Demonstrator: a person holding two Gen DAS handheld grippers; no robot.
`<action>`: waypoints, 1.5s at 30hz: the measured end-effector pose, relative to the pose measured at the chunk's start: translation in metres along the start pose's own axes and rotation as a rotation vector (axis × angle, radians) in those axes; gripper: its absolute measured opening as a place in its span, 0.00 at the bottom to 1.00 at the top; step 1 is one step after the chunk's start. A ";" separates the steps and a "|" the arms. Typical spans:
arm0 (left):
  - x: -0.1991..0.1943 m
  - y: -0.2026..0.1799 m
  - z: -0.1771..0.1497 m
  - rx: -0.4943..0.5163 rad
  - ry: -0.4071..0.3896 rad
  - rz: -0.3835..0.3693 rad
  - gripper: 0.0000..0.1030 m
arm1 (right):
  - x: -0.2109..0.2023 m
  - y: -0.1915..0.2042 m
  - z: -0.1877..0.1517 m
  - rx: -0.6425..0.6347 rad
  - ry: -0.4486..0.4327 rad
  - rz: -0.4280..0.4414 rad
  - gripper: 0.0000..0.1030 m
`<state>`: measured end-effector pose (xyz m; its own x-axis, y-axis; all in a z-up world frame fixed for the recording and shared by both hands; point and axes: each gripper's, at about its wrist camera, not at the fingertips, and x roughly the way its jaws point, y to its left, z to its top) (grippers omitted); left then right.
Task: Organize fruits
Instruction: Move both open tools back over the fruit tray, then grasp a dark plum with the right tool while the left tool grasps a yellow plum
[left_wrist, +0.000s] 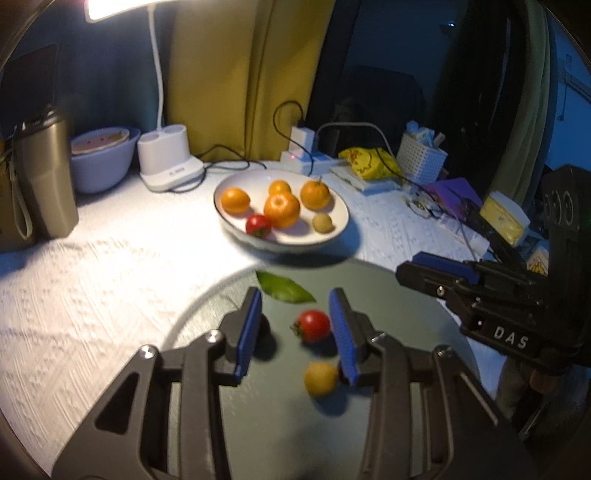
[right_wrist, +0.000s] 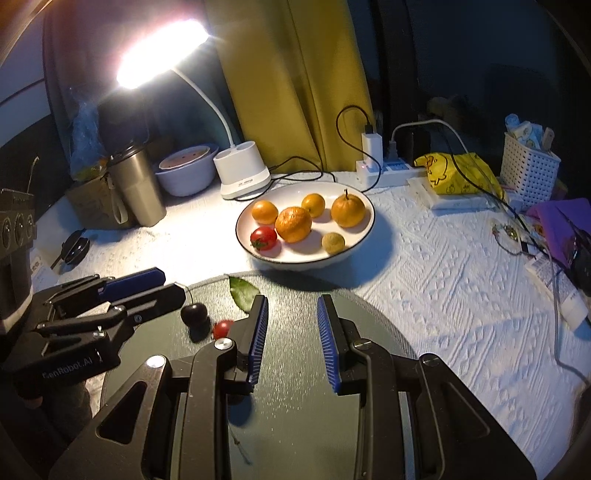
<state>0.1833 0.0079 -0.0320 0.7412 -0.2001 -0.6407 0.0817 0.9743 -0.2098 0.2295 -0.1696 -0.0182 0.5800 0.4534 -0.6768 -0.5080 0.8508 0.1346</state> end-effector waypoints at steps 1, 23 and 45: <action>0.001 -0.002 -0.004 0.000 0.009 -0.001 0.38 | 0.000 0.000 -0.002 0.002 0.002 0.001 0.28; 0.020 -0.018 -0.038 0.033 0.112 0.026 0.38 | -0.004 -0.009 -0.036 0.041 0.032 0.019 0.28; 0.002 0.012 -0.040 -0.008 0.081 0.012 0.26 | 0.017 0.035 -0.041 -0.017 0.104 0.074 0.29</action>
<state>0.1592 0.0151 -0.0652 0.6855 -0.1965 -0.7010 0.0674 0.9759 -0.2075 0.1957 -0.1433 -0.0541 0.4722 0.4840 -0.7367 -0.5581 0.8111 0.1751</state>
